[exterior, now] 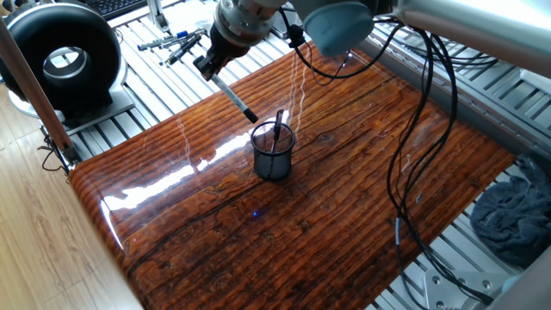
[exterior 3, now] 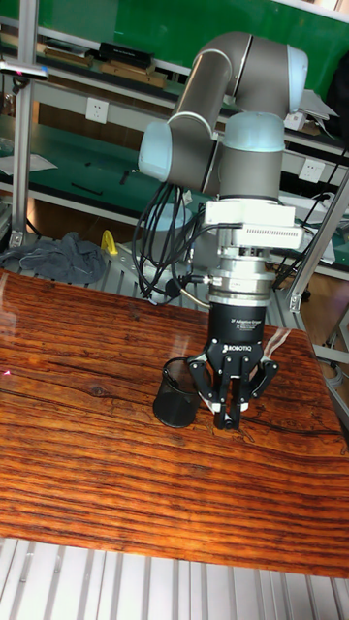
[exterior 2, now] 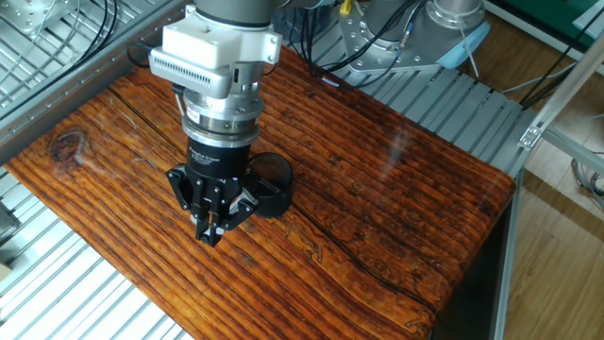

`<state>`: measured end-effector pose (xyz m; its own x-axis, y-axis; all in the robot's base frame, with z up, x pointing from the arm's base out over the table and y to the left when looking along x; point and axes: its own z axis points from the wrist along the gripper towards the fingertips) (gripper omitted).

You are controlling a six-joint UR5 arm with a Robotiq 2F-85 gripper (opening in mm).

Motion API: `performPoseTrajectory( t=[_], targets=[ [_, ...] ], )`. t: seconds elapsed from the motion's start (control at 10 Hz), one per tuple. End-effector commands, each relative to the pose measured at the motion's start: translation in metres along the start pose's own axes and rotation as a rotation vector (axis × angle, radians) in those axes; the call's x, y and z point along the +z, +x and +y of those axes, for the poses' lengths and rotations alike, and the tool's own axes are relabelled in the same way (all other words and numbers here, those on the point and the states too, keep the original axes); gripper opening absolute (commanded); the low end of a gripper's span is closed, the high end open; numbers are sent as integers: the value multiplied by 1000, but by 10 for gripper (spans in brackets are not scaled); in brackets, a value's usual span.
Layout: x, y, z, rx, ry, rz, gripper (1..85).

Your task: Put the pen into the pen holder

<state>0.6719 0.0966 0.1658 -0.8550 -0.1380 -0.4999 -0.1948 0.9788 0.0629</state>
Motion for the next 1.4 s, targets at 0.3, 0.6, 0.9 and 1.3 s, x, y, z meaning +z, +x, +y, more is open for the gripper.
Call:
performPoseTrajectory(
  t=[0.3,0.6,0.9,1.3],
  targets=[
    [-1,9,0,8,-13,26,13],
    [-3,34,-14,-6,40,123,13],
    [-5,44,-12,-14,35,162,13],
    [-5,46,-9,-7,21,170,13]
  ],
)
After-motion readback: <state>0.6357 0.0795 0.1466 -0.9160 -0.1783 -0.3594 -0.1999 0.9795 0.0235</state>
